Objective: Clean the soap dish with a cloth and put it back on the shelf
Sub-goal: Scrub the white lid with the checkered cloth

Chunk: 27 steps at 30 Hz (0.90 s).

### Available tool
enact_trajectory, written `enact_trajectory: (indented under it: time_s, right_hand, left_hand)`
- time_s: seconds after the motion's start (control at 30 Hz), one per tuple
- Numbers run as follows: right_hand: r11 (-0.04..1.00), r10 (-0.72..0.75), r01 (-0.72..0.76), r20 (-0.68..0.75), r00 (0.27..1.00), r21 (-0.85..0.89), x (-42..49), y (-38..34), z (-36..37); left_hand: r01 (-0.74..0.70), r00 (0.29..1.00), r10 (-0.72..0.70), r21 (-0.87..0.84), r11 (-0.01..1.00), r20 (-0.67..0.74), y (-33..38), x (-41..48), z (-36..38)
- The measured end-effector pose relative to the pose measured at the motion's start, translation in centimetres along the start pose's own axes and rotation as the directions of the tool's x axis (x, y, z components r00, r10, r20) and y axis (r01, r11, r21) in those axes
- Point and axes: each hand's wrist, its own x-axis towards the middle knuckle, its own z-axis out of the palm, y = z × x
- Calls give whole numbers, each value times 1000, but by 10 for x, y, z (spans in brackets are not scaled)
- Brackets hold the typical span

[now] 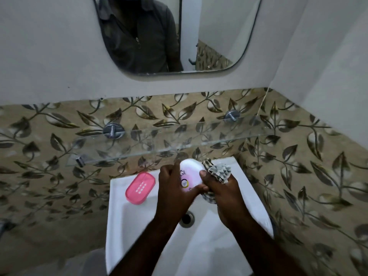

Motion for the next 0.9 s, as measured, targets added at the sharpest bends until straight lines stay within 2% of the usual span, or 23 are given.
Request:
enact_trajectory:
  time_s: [0.1, 0.17, 0.23, 0.27, 0.33, 0.37, 0.47, 0.57, 0.67, 0.73, 0.8, 0.83, 0.9]
  right_hand:
    - [989, 49, -49, -1, 999, 140, 7, -6, -13]
    - [968, 132, -137, 42, 990, 209, 15, -8, -22]
    - [958, 135, -155, 98, 986, 243, 17, -10, -20]
    - [958, 124, -152, 124, 985, 245, 18, -9, -18]
    - [979, 94, -113, 120, 988, 170, 18, -8, -13]
    - [992, 69, -79, 100, 993, 97, 19, -9, -12]
    - [994, -16, 26, 102, 995, -106, 27, -7, -17]
    - [982, -63, 106, 259, 964, -155, 26, -8, -22]
    - [961, -55, 148, 361, 931, -234, 25, -9, -20]
    - [974, -54, 109, 266, 962, -200, 29, -10, -21]
    - [942, -161, 197, 146, 976, -273, 34, -16, -25]
    - [900, -226, 259, 133, 965, -351, 36, -21, -25]
    - [828, -295, 378, 252, 922, -415, 31, -29, -23]
  left_hand:
    - [-17, 996, 25, -82, 996, 86, 9, 0, -4]
    - [78, 990, -48, -230, 970, 136, 13, 1, -9]
    - [249, 965, -187, -424, 871, 184, 17, 2, -15]
    - [346, 936, -244, -531, 774, 254, 18, 3, -17]
    - [488, 868, -230, -664, 567, 441, 20, 1, -19]
    - [531, 838, -204, -668, 521, 506, 21, -2, -21]
    - [577, 804, -188, -660, 481, 564, 22, -11, -23]
    - [609, 787, -228, -664, 433, 573, 21, -19, -28]
    - [596, 801, -318, -618, 513, 508, 24, -24, -26]
    - [536, 839, -359, -513, 670, 408, 23, -20, -25]
    - [460, 875, -366, -303, 835, 317, 24, -13, -26]
    - [444, 879, -378, -211, 871, 290, 23, -9, -25]
    - [431, 872, -375, -132, 893, 315, 24, -2, -25]
